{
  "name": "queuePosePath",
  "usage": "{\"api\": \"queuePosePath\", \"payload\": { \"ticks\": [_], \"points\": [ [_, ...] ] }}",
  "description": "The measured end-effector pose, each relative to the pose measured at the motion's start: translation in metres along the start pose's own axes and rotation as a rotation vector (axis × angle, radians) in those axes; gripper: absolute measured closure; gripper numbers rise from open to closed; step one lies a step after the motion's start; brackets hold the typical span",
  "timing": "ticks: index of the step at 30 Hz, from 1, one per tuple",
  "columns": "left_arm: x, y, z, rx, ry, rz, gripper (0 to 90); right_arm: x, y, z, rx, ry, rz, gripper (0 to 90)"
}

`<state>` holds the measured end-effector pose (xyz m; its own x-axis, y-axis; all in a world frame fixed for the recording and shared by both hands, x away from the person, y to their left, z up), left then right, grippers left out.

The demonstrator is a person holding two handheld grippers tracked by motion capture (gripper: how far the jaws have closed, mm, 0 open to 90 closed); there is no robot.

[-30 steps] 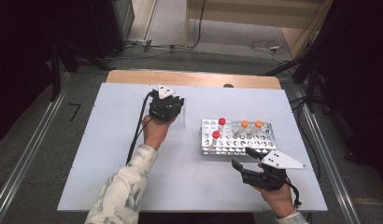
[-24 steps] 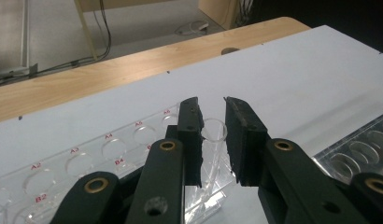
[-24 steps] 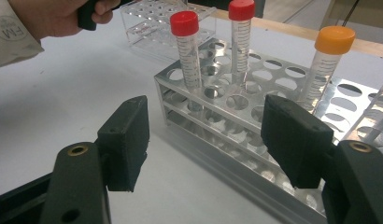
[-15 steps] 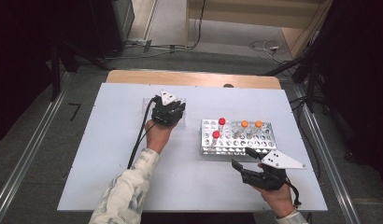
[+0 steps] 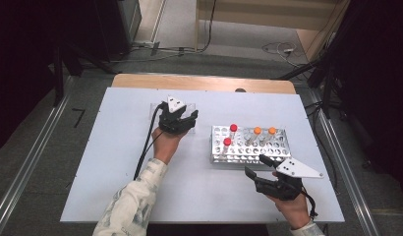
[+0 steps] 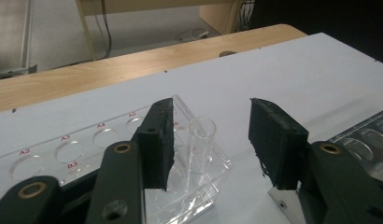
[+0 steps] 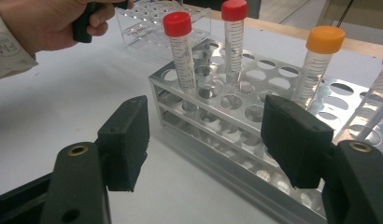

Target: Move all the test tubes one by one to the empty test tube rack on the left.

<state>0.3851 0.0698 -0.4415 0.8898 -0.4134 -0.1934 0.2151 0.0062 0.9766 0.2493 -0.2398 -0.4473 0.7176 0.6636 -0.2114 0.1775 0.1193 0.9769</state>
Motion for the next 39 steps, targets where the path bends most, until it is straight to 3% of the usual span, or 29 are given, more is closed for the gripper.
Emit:
{"api": "queuePosePath", "payload": {
  "ticks": [8, 15, 21, 28, 39],
  "points": [
    [-0.011, 0.002, 0.007, -0.011, 0.004, 0.018, 33.8, -0.002, 0.001, 0.005, 0.003, -0.022, 0.007, 31.1],
    [-0.022, 0.000, 0.005, -0.031, 0.015, 0.012, 23.7, -0.006, 0.001, 0.017, 0.009, -0.071, 0.016, 31.1],
    [-0.036, -0.003, 0.006, -0.048, 0.002, 0.022, 22.3, -0.010, 0.001, 0.034, 0.018, -0.140, 0.026, 31.3],
    [-0.053, -0.006, 0.005, -0.057, -0.022, 0.033, 22.3, -0.011, 0.001, 0.064, 0.039, -0.254, 0.035, 32.2],
    [-0.069, -0.007, -0.001, -0.069, -0.025, 0.037, 22.4, 0.002, -0.001, 0.097, 0.031, -0.346, 0.030, 38.3]
  ]
}}
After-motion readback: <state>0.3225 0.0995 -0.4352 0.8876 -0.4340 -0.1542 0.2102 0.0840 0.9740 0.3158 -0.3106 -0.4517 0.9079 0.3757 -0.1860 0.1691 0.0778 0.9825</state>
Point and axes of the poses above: each handheld gripper's, and its own axes: x roughly forward along the jaws, y roughly out of its top, z roughly to its right, the point moved 2 cm from there along x, roughly forward along the jaws, and after that the axes turned 14 degrees about z, right-handed, at the moved point
